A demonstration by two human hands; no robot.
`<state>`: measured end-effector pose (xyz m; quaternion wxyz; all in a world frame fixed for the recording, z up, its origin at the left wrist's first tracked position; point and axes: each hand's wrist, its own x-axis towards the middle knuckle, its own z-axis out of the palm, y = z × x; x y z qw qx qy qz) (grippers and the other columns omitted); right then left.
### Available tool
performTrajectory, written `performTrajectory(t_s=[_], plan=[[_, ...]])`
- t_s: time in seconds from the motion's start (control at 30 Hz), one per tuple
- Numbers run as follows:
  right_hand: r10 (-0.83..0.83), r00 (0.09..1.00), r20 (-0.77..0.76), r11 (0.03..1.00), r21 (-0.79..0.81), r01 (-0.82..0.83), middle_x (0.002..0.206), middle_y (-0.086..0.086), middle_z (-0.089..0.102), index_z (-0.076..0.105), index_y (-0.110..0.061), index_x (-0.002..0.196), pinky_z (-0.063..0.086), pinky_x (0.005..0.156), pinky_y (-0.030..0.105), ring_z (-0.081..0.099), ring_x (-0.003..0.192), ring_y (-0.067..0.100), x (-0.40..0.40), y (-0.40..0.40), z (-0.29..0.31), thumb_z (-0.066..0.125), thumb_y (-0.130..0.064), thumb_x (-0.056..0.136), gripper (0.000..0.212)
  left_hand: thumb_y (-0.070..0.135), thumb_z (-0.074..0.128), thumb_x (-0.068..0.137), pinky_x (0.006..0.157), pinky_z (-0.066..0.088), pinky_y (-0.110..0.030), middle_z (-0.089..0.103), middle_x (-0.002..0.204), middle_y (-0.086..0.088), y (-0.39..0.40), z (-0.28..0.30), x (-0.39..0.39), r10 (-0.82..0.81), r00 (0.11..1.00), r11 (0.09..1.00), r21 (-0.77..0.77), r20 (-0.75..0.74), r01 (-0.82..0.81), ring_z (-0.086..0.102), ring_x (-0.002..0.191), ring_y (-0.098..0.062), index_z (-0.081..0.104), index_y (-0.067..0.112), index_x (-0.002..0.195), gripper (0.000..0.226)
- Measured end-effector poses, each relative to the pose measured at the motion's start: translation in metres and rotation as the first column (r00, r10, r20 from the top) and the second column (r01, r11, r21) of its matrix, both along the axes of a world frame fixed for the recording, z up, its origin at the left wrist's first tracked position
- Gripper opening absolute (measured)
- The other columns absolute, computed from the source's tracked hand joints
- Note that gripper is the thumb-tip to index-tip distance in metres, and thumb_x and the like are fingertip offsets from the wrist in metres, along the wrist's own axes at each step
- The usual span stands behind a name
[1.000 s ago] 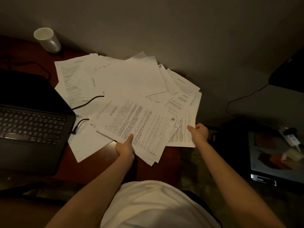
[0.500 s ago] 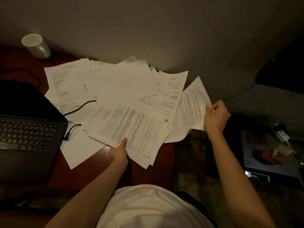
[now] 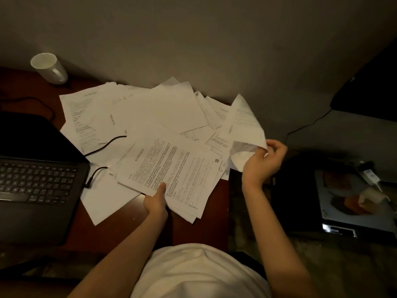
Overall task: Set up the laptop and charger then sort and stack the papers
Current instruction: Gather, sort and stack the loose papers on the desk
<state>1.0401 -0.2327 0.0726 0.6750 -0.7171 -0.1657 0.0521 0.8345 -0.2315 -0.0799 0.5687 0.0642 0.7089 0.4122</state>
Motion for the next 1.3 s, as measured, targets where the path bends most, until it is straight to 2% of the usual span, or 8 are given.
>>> performTrajectory(t_s=[0.1,0.27,0.63,0.77,0.9,1.07,1.23,1.3], plan=[[0.032,0.998,-0.048,0.999,0.041,-0.03,0.1,-0.001,0.06,0.052,-0.007,0.103,0.051,0.078,0.014,0.062,0.099,0.014,-0.014,-0.004,-0.006,0.045,0.01,0.089,0.023,0.017,0.065,0.09,0.091,0.05,-0.039,0.064,0.118,-0.008,-0.002,0.006,0.0,0.013,0.999,0.999,0.039,0.038,-0.014,0.062,0.106,-0.026,0.057,0.008,0.125,0.036],[0.084,0.991,-0.101,0.987,0.146,-0.068,0.104,-0.003,0.063,0.057,-0.007,0.108,0.052,0.079,0.017,0.063,0.102,0.004,-0.021,-0.005,0.005,0.046,0.014,0.088,0.031,0.033,0.059,0.093,0.078,0.051,-0.034,0.067,0.091,0.003,-0.001,0.008,0.0,0.069,0.989,0.997,0.03,0.134,-0.074,0.065,0.086,-0.018,0.06,0.015,0.11,0.024],[0.181,0.959,-0.218,0.941,0.321,-0.104,0.11,-0.004,0.064,0.057,-0.016,0.111,0.055,0.08,0.026,0.062,0.109,0.015,-0.026,-0.009,0.03,0.044,0.01,0.09,0.036,0.044,0.054,0.094,0.071,0.051,-0.029,0.069,0.087,0.004,-0.001,0.012,0.0,0.081,0.985,0.996,0.025,0.153,-0.086,0.065,0.082,-0.016,0.063,0.023,0.088,0.025],[0.251,0.902,-0.352,0.965,0.018,-0.262,0.108,-0.002,0.064,0.058,-0.01,0.113,0.056,0.085,0.031,0.063,0.098,0.008,-0.029,0.0,-0.006,0.054,-0.008,0.094,0.02,0.047,0.048,0.095,0.076,0.051,-0.031,0.071,0.076,0.01,-0.002,0.016,0.003,0.078,0.985,0.996,0.04,0.156,-0.085,0.065,0.079,-0.012,0.063,0.025,0.085,0.029],[0.271,0.805,-0.528,0.851,-0.259,-0.456,0.108,-0.002,0.063,0.062,-0.007,0.117,0.05,0.084,0.029,0.061,0.105,0.018,-0.041,-0.007,-0.062,0.055,-0.007,0.093,0.025,0.069,0.044,0.086,0.092,0.049,-0.038,0.072,0.1,0.001,-0.003,0.012,0.001,0.1,0.981,0.994,0.035,0.169,-0.107,0.066,0.095,-0.02,0.068,0.026,0.094,0.049],[0.208,0.752,-0.625,0.714,-0.429,-0.554,0.12,0.009,0.063,0.062,-0.005,0.118,0.051,0.09,0.036,0.06,0.108,0.025,-0.05,-0.025,-0.109,0.055,-0.006,0.093,0.026,0.072,0.038,0.086,0.086,0.047,-0.035,0.068,0.096,0.003,-0.003,0.022,0.004,0.166,0.968,0.986,-0.024,0.189,-0.164,0.062,0.091,-0.018,0.063,0.031,0.088,0.048],[0.213,0.732,-0.648,0.621,-0.488,-0.613,0.122,0.011,0.063,0.062,-0.006,0.118,0.052,0.088,0.037,0.061,0.109,0.026,-0.051,-0.031,-0.131,0.055,-0.005,0.093,0.026,0.042,0.054,0.094,0.066,0.049,-0.023,0.066,0.096,0.007,-0.002,0.028,0.007,0.128,0.981,0.991,0.015,0.146,-0.132,0.061,0.08,-0.007,0.062,0.018,0.103,0.027],[0.228,0.726,-0.649,0.588,-0.502,-0.634,0.123,0.011,0.062,0.061,-0.005,0.119,0.052,0.087,0.036,0.06,0.109,0.026,-0.05,-0.03,-0.133,0.055,-0.005,0.093,0.027,0.021,0.061,0.093,0.074,0.049,-0.027,0.065,0.114,-0.003,-0.002,0.028,0.008,0.092,0.994,0.996,0.006,0.06,-0.092,0.06,0.088,-0.013,0.058,0.009,0.122,0.031]])
